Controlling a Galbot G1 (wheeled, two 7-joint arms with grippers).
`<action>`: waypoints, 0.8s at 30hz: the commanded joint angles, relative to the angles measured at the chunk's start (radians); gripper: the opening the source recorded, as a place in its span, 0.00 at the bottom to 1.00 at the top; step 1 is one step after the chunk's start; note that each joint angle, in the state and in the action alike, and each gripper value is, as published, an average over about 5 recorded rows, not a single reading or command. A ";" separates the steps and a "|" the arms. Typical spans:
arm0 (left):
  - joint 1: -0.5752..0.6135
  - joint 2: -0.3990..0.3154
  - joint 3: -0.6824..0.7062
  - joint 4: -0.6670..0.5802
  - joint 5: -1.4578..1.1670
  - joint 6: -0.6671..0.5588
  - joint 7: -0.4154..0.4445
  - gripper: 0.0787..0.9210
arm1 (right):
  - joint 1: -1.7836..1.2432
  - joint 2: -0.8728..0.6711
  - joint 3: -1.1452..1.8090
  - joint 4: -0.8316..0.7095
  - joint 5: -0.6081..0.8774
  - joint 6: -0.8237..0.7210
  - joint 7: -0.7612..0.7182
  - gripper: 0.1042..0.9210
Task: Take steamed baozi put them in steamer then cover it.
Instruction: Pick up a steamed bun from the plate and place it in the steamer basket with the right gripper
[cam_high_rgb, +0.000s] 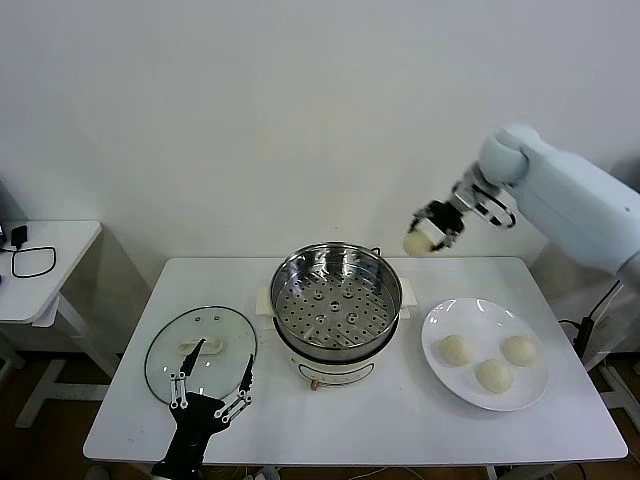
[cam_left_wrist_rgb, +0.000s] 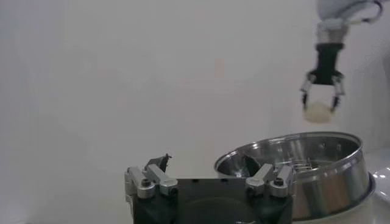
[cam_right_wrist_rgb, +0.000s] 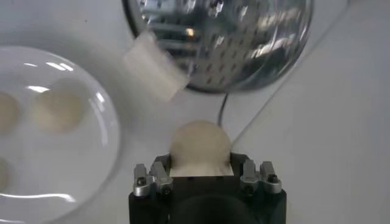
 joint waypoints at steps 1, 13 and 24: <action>0.001 -0.001 0.003 -0.007 0.001 -0.003 -0.001 0.88 | 0.061 0.157 -0.099 0.102 -0.047 0.114 -0.008 0.69; 0.011 -0.001 0.003 -0.027 0.000 -0.008 -0.002 0.88 | -0.123 0.332 -0.033 -0.105 -0.297 0.184 0.031 0.72; 0.022 0.002 -0.005 -0.039 -0.001 -0.014 -0.005 0.88 | -0.168 0.399 0.004 -0.220 -0.380 0.207 0.047 0.74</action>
